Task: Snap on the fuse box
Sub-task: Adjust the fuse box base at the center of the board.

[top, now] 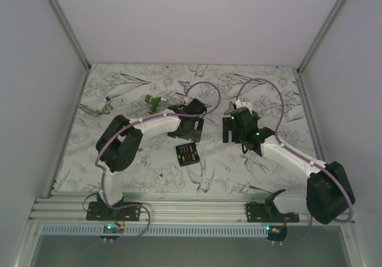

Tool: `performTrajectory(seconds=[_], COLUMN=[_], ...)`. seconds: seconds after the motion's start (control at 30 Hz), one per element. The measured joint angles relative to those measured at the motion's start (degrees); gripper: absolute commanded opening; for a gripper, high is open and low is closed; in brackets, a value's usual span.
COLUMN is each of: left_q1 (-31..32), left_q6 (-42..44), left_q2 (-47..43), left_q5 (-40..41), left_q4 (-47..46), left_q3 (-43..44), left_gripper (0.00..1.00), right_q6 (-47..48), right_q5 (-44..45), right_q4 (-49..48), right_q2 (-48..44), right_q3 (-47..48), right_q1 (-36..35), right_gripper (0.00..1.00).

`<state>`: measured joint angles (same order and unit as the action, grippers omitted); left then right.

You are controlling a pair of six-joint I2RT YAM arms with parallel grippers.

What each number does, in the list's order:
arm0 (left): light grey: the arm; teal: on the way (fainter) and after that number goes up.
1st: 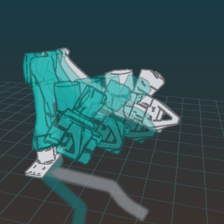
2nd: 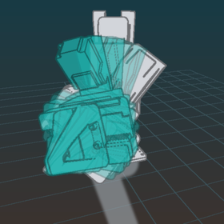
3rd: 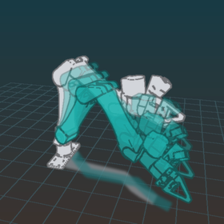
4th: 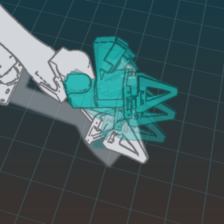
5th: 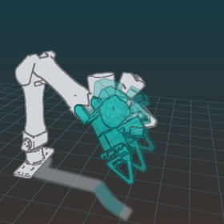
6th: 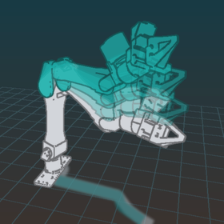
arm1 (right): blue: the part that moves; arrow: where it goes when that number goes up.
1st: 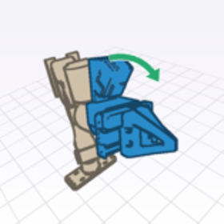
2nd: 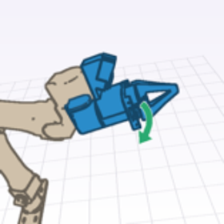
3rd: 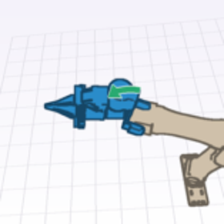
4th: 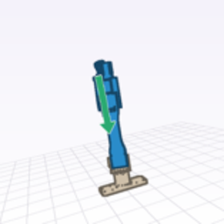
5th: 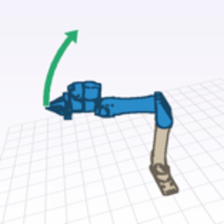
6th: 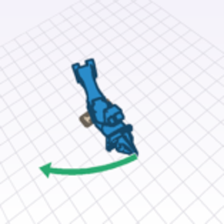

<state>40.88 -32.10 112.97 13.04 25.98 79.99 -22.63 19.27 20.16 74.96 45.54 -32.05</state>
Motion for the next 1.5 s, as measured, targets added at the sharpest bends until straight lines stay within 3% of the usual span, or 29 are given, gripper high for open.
performTrajectory(seconds=[0.33, 0.73, 0.93, 1.17, 1.33, 1.5], left_q1=[8.79, 9.31, 2.97, -8.11, -9.46, -9.46], left_q6=[3.67, 3.54, 0.68, -2.91, -5.42, -8.04], left_q2=[-1.57, -20.17, -29.16, -39.50, -44.46, -40.81], left_q5=[-4.85, -5.70, -7.61, -14.03, -17.20, -20.02], left_q4=[0.66, 0.33, -1.92, -2.08, -3.82, -8.68], left_q3=[-2.80, -10.71, -19.58, -31.76, -36.52, -40.00], left_gripper=[0.94, 0.99, 0.98, 0.93, 0.85, 0.78], right_q6=[1.44, 8.87, 15.67, 28.04, 33.59, 34.53], right_q5=[-0.13, -7.96, -18.53, -28.17, -30.14, -28.11], right_q4=[-0.28, -3.13, -4.24, -3.08, -1.51, -0.63], right_q2=[-4.44, -8.22, -4.37, 7.45, 12.74, 13.49], right_q3=[-1.84, -3.65, -1.09, 9.70, 13.70, 13.75], right_q1=[0.02, -0.39, -3.45, -11.69, -14.47, -14.47], right_gripper=[0.92, 0.88, 0.83, 0.83, 0.82, 0.83])
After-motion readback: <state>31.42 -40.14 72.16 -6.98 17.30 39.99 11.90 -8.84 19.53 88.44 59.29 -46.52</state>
